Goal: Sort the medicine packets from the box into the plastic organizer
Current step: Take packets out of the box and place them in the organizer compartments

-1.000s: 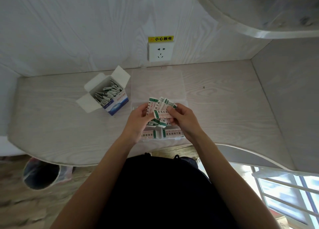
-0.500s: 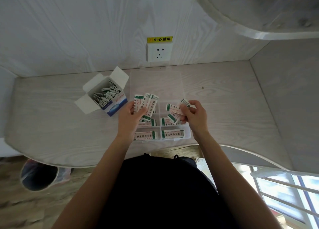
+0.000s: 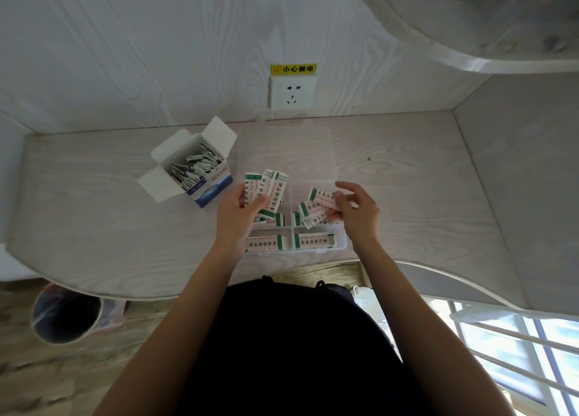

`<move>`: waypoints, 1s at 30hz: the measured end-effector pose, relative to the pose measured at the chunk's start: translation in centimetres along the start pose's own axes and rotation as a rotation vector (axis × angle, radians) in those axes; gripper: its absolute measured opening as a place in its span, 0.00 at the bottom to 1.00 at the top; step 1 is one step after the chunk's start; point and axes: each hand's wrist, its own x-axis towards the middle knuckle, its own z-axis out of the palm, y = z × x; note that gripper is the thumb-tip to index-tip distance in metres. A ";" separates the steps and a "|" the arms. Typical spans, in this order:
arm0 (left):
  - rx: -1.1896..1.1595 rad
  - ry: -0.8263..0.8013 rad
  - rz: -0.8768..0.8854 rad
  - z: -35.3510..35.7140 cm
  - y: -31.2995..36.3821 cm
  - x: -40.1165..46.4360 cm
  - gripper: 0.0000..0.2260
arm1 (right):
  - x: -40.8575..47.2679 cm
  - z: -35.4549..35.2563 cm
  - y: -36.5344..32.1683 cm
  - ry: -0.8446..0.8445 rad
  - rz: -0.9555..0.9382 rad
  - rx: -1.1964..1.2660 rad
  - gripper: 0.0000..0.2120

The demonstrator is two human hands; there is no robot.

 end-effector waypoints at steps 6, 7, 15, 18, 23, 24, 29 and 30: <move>-0.006 -0.007 -0.008 0.0 0.2 -0.3 0.13 | 0.2 0.0 0.4 0.009 -0.225 -0.448 0.06; -0.004 -0.009 -0.007 0.0 0.2 -0.4 0.13 | 0.3 0.0 0.5 0.017 -0.226 -0.480 0.06; -0.001 -0.003 -0.034 -0.1 0.2 -0.5 0.13 | 0.2 -0.2 0.6 0.042 0.041 -0.143 0.06; 0.019 -0.015 -0.036 0.0 0.2 -0.5 0.12 | -0.5 -0.4 0.4 -0.026 -0.068 -0.323 0.05; 0.033 -0.022 -0.062 0.1 0.3 -0.7 0.12 | -0.4 -0.5 0.5 -0.111 -0.323 -0.702 0.09; 0.032 -0.023 -0.063 0.2 0.4 -0.7 0.11 | -0.3 -0.5 0.4 -0.133 -0.373 -0.790 0.10; 0.057 -0.034 -0.060 0.3 0.5 -0.9 0.11 | 0.0 -0.2 -0.2 -0.155 -0.498 -1.097 0.14; 0.062 -0.037 -0.059 0.3 0.5 -0.9 0.11 | 0.1 -0.1 -0.2 -0.141 -0.541 -1.124 0.13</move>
